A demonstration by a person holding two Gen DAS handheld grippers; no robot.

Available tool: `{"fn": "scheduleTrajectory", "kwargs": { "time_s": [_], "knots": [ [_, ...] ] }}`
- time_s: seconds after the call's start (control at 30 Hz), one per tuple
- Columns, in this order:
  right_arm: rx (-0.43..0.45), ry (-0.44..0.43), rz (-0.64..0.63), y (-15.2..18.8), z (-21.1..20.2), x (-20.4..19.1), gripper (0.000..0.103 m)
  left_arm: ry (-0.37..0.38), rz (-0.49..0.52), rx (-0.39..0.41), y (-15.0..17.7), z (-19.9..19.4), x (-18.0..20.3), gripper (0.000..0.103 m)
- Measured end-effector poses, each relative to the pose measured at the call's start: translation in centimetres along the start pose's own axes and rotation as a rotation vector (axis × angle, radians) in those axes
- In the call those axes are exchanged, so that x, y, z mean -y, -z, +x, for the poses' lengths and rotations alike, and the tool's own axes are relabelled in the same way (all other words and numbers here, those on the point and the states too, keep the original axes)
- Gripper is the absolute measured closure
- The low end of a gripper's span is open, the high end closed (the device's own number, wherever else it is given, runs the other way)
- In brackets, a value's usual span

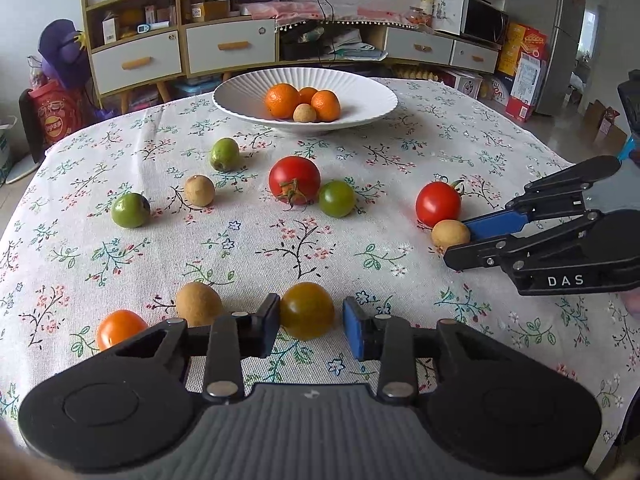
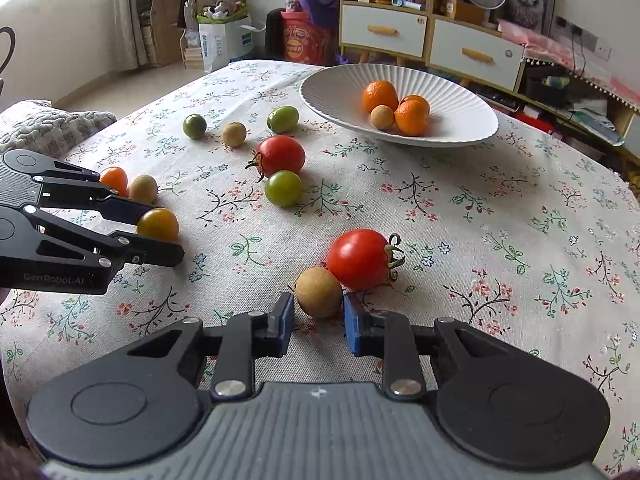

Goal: Organize fruits
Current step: 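Close the left gripper on a yellow-green tomato while the right gripper grasps a tan fruit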

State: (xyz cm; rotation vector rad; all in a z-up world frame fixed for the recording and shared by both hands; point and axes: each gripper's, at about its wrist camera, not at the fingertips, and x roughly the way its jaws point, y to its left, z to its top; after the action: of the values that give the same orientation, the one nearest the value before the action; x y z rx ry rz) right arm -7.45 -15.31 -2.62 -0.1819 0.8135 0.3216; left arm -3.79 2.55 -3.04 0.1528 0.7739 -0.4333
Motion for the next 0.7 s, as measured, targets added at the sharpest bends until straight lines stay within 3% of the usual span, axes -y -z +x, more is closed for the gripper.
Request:
{"fn": "scheduleTrajectory", "kwargs": {
  "time_s": [0.57, 0.7],
  "knots": [
    [0.023, -0.031, -0.003, -1.5, -0.6, -0.5, 0.081, 0.012, -0.067, 0.007, -1.5, -0.1, -0.2, 0.078],
    [0.055, -0.03, -0.003, -2.3, -1.1, -0.3, 0.081, 0.014, -0.046, 0.007, -2.7, -0.2, 0.0, 0.079]
  ]
}}
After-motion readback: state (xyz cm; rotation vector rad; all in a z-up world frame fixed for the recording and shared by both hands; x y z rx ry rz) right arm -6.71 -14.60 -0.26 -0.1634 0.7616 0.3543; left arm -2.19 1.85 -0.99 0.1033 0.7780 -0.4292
